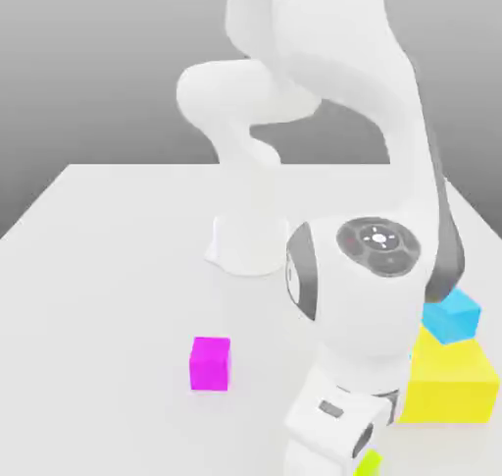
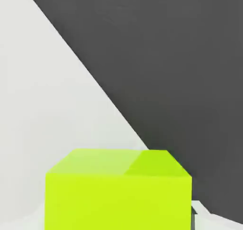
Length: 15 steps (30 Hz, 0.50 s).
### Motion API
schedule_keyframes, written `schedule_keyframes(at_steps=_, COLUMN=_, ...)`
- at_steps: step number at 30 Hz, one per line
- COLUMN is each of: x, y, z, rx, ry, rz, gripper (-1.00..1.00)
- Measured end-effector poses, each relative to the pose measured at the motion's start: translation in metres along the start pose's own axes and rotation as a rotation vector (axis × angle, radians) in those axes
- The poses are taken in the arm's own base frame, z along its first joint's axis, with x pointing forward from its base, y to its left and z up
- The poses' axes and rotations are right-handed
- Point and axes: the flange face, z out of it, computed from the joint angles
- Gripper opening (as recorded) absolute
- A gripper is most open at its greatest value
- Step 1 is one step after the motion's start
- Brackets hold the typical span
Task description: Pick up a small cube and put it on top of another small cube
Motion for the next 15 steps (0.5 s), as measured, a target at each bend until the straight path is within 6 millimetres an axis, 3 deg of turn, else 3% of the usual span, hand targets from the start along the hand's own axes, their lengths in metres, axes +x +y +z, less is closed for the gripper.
schedule_keyframes(at_steps=5, x=-0.04, y=0.048, z=-0.032, rx=0.007, ry=-0.006, rz=0.224, gripper=-1.0)
schedule_keyframes(at_steps=12, x=-0.12, y=0.116, z=-0.057, rx=0.011, ry=-0.009, rz=0.607, gripper=-1.0)
schedule_keyframes(at_steps=15, x=-0.155, y=0.124, z=-0.063, rx=0.009, ry=-0.007, rz=0.736, gripper=-1.0)
